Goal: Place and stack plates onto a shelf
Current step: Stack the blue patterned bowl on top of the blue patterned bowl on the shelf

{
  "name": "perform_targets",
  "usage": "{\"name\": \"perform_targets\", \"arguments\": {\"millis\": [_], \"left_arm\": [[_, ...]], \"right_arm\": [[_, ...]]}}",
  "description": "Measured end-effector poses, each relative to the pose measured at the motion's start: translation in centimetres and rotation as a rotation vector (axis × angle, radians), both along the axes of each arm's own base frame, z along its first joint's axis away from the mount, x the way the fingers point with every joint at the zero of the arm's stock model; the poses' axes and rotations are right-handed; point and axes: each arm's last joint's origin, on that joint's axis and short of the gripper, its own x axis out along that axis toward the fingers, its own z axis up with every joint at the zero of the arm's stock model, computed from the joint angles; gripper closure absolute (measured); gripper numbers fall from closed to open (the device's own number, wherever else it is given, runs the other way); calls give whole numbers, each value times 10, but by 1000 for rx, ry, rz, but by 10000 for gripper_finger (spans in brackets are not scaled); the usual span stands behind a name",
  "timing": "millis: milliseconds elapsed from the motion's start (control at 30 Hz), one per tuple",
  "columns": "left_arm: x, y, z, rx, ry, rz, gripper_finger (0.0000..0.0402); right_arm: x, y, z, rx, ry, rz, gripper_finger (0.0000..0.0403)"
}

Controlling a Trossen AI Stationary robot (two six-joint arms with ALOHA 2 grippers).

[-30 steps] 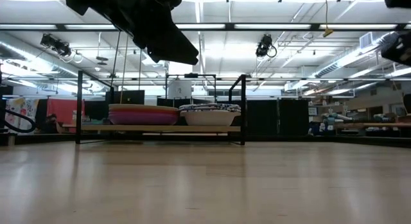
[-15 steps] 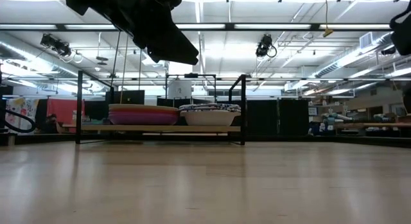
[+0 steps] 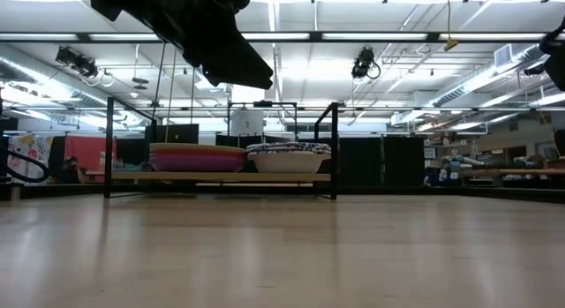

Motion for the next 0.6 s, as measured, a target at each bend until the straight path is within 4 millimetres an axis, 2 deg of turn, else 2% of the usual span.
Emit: {"name": "perform_targets", "arguments": {"millis": [333, 600], "left_arm": [[0, 0, 0, 0, 0, 0, 235], [0, 0, 0, 0, 0, 0, 235]], "right_arm": [[0, 0, 0, 17, 25, -60, 226], [-1, 0, 0, 18, 29, -12, 227]]}}
